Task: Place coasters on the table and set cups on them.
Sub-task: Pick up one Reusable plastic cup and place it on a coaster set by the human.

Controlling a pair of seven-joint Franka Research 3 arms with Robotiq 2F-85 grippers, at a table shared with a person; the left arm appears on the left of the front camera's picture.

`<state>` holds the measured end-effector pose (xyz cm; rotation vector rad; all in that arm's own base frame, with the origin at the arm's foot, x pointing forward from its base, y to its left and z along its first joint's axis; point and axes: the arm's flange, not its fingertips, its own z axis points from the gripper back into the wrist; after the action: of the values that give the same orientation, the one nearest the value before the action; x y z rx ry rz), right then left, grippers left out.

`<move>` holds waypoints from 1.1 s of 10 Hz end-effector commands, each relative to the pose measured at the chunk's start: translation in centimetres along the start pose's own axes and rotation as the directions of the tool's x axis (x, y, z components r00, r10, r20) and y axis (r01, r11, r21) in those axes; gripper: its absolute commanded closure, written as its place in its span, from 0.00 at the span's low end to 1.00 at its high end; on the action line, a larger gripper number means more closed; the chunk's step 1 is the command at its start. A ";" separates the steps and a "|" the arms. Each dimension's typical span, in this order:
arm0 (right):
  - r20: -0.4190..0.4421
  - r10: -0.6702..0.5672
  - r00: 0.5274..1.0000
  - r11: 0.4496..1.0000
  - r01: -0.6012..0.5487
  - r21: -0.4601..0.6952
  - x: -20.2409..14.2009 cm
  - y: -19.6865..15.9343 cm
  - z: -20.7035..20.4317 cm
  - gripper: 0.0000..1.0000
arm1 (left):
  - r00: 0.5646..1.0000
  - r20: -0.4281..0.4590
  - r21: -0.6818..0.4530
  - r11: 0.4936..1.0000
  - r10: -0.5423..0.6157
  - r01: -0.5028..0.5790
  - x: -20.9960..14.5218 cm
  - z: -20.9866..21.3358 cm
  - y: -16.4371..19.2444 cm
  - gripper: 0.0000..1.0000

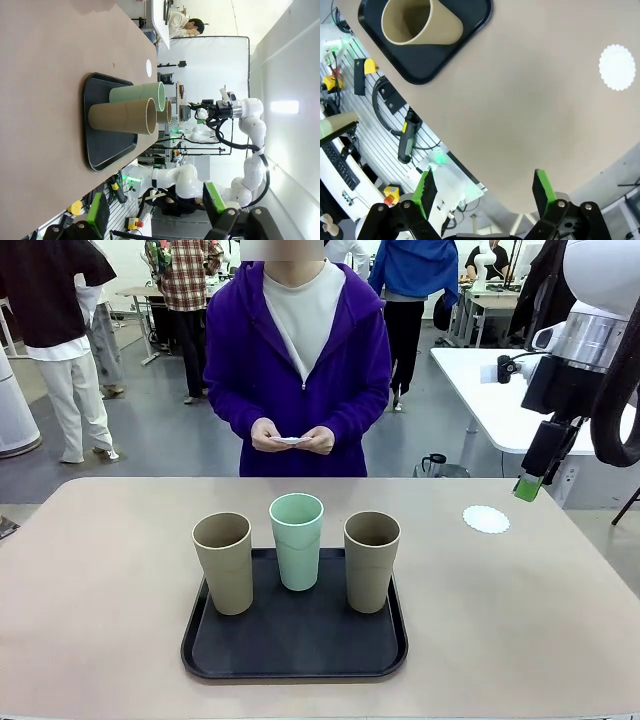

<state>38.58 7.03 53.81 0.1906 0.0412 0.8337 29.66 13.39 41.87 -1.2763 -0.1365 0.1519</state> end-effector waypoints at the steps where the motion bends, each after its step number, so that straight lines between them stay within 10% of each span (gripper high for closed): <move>1: -0.002 0.003 1.000 1.000 -0.003 -0.001 0.1 0.1 -0.1 0.00 | 1.000 0.005 -0.007 1.000 -0.003 0.003 -0.1 0.2 0.0 0.00; 3: 0.205 0.317 0.926 0.941 -0.334 0.056 -0.4 -2.4 -2.0 0.00 | 1.000 0.005 -0.007 1.000 -0.003 0.003 -0.1 0.2 0.0 0.00; 7: 0.689 0.330 0.646 0.744 -0.627 0.231 0.4 -6.5 -4.7 0.00 | 1.000 0.005 -0.007 1.000 -0.003 0.003 -0.1 0.2 0.0 0.00; 11: 0.731 0.406 0.549 0.717 -0.687 0.118 0.8 -7.2 -10.8 0.00 | 1.000 0.005 -0.007 1.000 -0.003 0.003 -0.1 0.2 0.0 0.00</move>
<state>43.09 4.20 42.91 0.9639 -0.5776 1.3300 29.67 13.39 41.88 -1.2756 -0.1364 0.1521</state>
